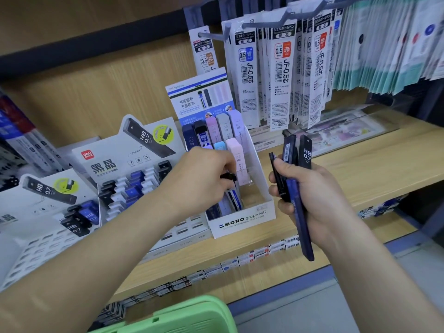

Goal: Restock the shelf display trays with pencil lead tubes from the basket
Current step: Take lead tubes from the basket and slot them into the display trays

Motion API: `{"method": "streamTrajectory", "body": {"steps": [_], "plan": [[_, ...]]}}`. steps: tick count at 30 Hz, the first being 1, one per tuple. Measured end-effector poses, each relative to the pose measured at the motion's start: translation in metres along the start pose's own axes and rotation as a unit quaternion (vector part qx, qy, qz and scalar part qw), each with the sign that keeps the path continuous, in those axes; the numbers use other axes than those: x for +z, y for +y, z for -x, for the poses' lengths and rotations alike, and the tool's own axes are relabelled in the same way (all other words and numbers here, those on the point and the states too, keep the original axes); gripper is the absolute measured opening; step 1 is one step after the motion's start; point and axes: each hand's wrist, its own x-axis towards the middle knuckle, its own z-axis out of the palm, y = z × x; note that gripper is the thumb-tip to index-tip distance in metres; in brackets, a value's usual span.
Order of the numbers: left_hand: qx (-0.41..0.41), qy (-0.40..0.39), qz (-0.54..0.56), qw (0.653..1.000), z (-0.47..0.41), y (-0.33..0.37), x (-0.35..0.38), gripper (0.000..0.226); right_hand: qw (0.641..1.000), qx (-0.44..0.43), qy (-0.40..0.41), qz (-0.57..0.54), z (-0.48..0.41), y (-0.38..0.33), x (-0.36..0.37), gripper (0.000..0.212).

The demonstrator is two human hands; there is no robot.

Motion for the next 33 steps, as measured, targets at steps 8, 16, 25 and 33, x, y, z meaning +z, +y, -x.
{"method": "streamTrajectory", "body": {"steps": [8, 16, 25, 33], "plan": [[0.042, 0.004, -0.062, 0.997, 0.000, 0.006, 0.015, 0.018, 1.000, -0.011, -0.026, -0.001, 0.002, 0.002, 0.004, 0.010], [-0.080, 0.093, 0.229, 0.966, 0.006, 0.013, 0.008, 0.011, 0.997, -0.041, -0.051, 0.036, 0.005, 0.006, 0.010, 0.014], [-0.225, 0.051, 0.606, 0.761, 0.013, 0.021, 0.000, 0.007, 0.991, -0.055, -0.070, 0.100, 0.016, 0.008, 0.025, 0.018], [-0.201, 0.192, 0.644, 0.713, 0.019, 0.011, -0.006, 0.021, 0.990, -0.054, -0.104, 0.080, 0.016, 0.004, 0.021, 0.009]]}}
